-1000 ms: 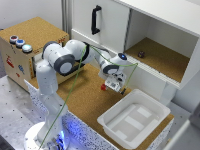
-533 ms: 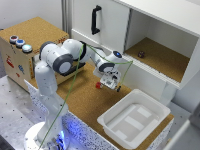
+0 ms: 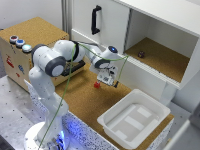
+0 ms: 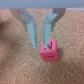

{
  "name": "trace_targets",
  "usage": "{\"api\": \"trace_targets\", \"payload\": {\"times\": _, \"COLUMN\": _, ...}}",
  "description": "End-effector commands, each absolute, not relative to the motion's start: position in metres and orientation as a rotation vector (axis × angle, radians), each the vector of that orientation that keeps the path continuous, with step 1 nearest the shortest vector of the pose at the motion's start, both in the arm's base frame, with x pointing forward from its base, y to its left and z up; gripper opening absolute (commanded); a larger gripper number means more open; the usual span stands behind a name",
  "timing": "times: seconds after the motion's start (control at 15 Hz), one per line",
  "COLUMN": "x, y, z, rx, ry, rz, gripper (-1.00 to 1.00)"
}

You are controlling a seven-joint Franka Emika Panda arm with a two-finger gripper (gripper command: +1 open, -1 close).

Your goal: Slide left pink red block

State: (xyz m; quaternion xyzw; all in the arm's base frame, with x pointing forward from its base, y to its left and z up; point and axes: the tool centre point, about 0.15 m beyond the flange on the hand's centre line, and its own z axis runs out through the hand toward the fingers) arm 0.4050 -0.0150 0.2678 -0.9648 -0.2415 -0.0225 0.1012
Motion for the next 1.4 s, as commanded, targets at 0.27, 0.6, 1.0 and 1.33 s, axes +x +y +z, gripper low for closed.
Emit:
{"api": "trace_targets", "payload": {"times": 0.27, "x": 0.396, "y": 0.012, "z": 0.240, "rx": -3.036, "ry": -0.890, "rz": -0.265, "gripper": 1.00}}
{"api": "trace_targets", "payload": {"times": 0.6, "x": 0.415, "y": -0.003, "z": 0.230, "rx": -3.025, "ry": -0.934, "rz": -0.313, "gripper": 1.00}}
{"api": "trace_targets", "payload": {"times": 1.0, "x": 0.429, "y": -0.017, "z": 0.211, "rx": -3.031, "ry": -0.986, "rz": -0.237, "gripper": 1.00}}
{"api": "trace_targets", "payload": {"times": 1.33, "x": 0.444, "y": -0.010, "z": 0.197, "rx": -3.045, "ry": -0.878, "rz": -0.171, "gripper": 1.00}}
